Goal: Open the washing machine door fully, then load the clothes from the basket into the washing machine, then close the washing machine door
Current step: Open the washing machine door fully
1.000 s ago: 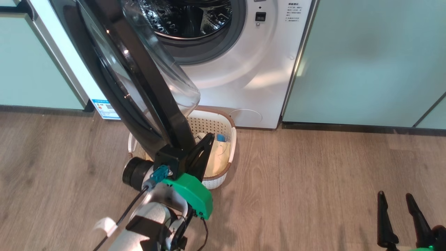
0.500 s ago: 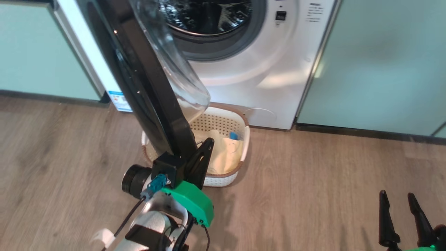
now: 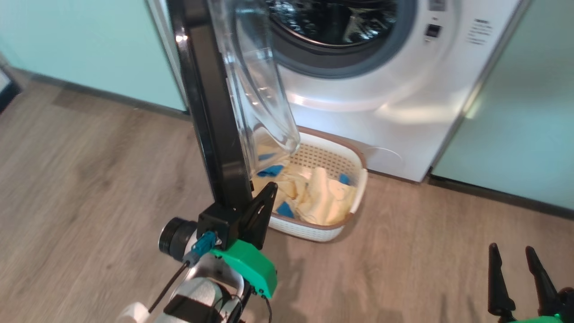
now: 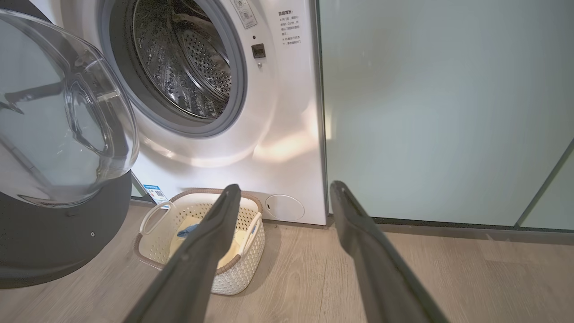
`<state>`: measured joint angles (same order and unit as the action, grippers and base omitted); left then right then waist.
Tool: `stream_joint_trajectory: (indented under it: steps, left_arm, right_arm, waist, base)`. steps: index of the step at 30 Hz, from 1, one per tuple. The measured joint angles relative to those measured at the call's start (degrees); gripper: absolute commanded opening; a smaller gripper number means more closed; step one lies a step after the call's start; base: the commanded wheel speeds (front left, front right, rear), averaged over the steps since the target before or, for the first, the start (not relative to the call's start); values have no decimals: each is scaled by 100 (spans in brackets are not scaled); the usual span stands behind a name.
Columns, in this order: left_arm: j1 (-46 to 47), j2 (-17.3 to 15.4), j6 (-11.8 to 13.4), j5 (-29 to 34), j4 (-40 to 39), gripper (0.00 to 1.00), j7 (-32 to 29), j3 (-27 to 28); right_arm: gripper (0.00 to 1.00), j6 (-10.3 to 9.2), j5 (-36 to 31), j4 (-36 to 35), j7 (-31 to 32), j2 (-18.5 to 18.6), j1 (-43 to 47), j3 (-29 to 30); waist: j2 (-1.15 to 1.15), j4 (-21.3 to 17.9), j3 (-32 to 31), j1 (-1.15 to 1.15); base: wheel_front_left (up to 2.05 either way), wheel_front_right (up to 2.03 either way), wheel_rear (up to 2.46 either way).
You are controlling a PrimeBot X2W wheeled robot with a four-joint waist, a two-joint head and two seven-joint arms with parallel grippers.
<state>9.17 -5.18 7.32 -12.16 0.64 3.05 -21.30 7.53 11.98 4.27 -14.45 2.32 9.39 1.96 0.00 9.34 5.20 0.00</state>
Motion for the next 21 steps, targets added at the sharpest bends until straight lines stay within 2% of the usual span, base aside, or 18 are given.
stream_joint_trajectory:
  steps: [12, 21]
  left_arm:
    - [-213, -141, 203, 0, 48, 0, 111, 96]
    - [-216, -376, 354, -13, 258, 0, 152, 447]
  right_arm:
    - [100, 0, -41, 5, 0, -1, 1, 16]
    - [100, 0, -38, 4, 0, -4, 2, 24]
  waist:
    - [0, 751, -98, 0]
    - [0, 926, -121, 0]
  base:
    - [0, 0, 0]
    - [0, 0, 0]
